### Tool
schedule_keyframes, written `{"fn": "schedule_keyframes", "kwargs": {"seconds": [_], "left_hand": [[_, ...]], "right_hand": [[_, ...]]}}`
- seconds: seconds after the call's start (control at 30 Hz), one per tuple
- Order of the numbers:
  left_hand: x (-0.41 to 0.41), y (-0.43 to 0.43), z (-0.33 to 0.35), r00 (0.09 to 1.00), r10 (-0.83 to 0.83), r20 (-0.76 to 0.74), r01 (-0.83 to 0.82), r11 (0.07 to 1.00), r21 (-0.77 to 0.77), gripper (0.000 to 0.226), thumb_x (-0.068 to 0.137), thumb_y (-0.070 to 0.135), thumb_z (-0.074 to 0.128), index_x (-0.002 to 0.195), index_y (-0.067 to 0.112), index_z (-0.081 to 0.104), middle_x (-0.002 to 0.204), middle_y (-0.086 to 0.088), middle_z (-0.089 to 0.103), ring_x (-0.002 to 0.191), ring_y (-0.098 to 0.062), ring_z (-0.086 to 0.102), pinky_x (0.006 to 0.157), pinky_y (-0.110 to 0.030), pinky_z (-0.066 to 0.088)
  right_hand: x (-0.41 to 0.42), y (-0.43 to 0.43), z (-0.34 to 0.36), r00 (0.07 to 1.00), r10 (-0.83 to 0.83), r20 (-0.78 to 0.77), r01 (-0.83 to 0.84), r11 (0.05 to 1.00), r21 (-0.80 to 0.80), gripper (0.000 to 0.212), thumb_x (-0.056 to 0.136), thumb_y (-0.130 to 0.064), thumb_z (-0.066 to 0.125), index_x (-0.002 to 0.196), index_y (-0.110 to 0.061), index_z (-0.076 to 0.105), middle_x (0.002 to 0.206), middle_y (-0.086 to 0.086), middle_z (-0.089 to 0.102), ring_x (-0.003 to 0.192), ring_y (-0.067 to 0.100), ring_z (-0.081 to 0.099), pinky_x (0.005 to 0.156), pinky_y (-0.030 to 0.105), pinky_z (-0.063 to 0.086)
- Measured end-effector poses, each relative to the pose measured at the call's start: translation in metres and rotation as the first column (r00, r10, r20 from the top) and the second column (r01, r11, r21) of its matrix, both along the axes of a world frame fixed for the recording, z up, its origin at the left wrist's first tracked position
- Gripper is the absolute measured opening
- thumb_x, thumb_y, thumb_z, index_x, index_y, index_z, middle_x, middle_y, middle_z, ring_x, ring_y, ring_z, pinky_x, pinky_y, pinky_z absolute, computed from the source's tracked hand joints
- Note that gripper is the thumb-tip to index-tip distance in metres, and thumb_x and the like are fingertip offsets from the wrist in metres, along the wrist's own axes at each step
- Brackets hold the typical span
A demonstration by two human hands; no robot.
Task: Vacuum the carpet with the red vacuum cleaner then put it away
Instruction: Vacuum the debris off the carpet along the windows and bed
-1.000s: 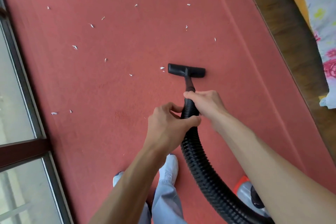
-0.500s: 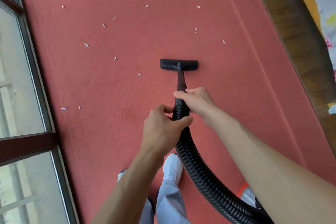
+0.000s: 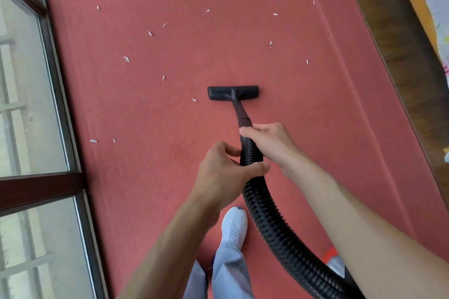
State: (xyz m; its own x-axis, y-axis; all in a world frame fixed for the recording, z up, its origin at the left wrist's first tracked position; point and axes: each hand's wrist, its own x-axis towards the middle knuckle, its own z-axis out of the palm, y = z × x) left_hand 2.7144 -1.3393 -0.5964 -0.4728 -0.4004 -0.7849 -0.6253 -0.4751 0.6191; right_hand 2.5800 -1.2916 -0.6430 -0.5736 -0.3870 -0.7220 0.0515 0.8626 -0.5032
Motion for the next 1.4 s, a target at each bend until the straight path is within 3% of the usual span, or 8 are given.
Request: {"fn": "schedule_keyframes", "kwargs": {"seconds": [0.17,0.4,0.5,0.6,0.7,0.87,1.3,1.4], "left_hand": [[0.0,0.0,-0.01,0.996,0.093,0.0,-0.092,0.992,-0.083,0.045,0.074,0.028,0.085,0.105,0.016,0.056,0.084,0.0,0.068,0.072,-0.013,0.066,0.059,-0.024,0.046],[0.037,0.004,0.011,0.995,0.043,-0.093,-0.058,0.984,-0.168,0.045,0.07,0.027,0.085,0.088,0.015,0.046,0.058,0.014,0.052,0.045,0.002,0.045,0.044,-0.011,0.034],[0.053,-0.003,0.009,0.997,0.055,-0.052,-0.063,0.985,-0.16,0.045,0.07,0.029,0.085,0.092,0.016,0.048,0.066,0.011,0.057,0.049,0.001,0.047,0.047,-0.011,0.036],[0.064,-0.01,-0.002,0.988,0.153,-0.008,-0.153,0.981,-0.118,0.042,0.072,0.029,0.084,0.097,0.019,0.052,0.076,0.005,0.067,0.055,0.0,0.058,0.048,-0.011,0.039],[0.072,-0.012,-0.016,0.967,0.256,0.005,-0.255,0.965,-0.066,0.041,0.074,0.024,0.084,0.1,0.02,0.054,0.084,-0.002,0.071,0.067,-0.012,0.067,0.061,-0.025,0.049],[0.083,-0.012,-0.004,0.963,0.249,-0.105,-0.26,0.958,-0.118,0.036,0.07,0.008,0.081,0.093,0.015,0.054,0.076,-0.01,0.072,0.072,-0.033,0.071,0.066,-0.045,0.057],[0.036,-0.016,0.006,0.988,0.042,-0.147,-0.052,0.996,-0.067,0.031,0.068,0.009,0.086,0.089,0.01,0.063,0.059,0.008,0.063,0.053,-0.011,0.06,0.052,-0.02,0.048],[0.002,-0.027,-0.01,0.993,0.01,-0.122,-0.019,0.997,-0.074,0.029,0.068,0.009,0.086,0.091,0.01,0.069,0.062,0.006,0.066,0.059,-0.014,0.064,0.063,-0.03,0.056]], "right_hand": [[0.005,-0.018,-0.004,0.999,0.028,-0.036,-0.028,1.0,-0.005,0.028,0.082,-0.036,0.065,0.09,-0.011,0.074,0.082,0.001,0.069,0.08,0.02,0.061,0.071,0.033,0.046],[0.037,-0.016,0.026,0.995,0.098,0.012,-0.097,0.994,-0.05,0.028,0.078,-0.034,0.064,0.068,-0.007,0.063,0.064,-0.002,0.05,0.064,0.017,0.045,0.064,0.032,0.035],[0.051,-0.027,0.021,0.989,0.144,0.041,-0.143,0.989,-0.038,0.033,0.079,-0.035,0.063,0.08,-0.002,0.068,0.07,0.0,0.058,0.07,0.019,0.052,0.067,0.033,0.041],[0.066,-0.043,0.007,0.99,0.14,0.028,-0.139,0.99,-0.033,0.037,0.084,-0.037,0.065,0.106,-0.01,0.073,0.105,0.001,0.073,0.102,0.02,0.064,0.094,0.036,0.049],[0.083,-0.055,-0.006,0.991,0.13,0.005,-0.13,0.991,-0.03,0.045,0.084,-0.04,0.063,0.122,-0.016,0.067,0.114,-0.001,0.07,0.11,0.02,0.063,0.098,0.037,0.049],[0.096,-0.05,0.002,0.992,-0.013,-0.123,0.004,0.997,-0.073,0.025,0.08,-0.032,0.056,0.08,-0.009,0.067,0.064,-0.001,0.059,0.065,0.021,0.051,0.061,0.033,0.042],[0.052,-0.021,0.025,0.937,-0.349,-0.003,0.348,0.937,-0.027,0.019,0.079,-0.023,0.062,0.073,-0.007,0.069,0.062,-0.002,0.05,0.061,0.019,0.043,0.057,0.029,0.031],[0.024,-0.03,0.004,0.911,-0.411,-0.012,0.41,0.91,-0.061,0.016,0.077,-0.022,0.063,0.069,-0.009,0.069,0.061,-0.003,0.054,0.063,0.02,0.047,0.059,0.029,0.036]]}}
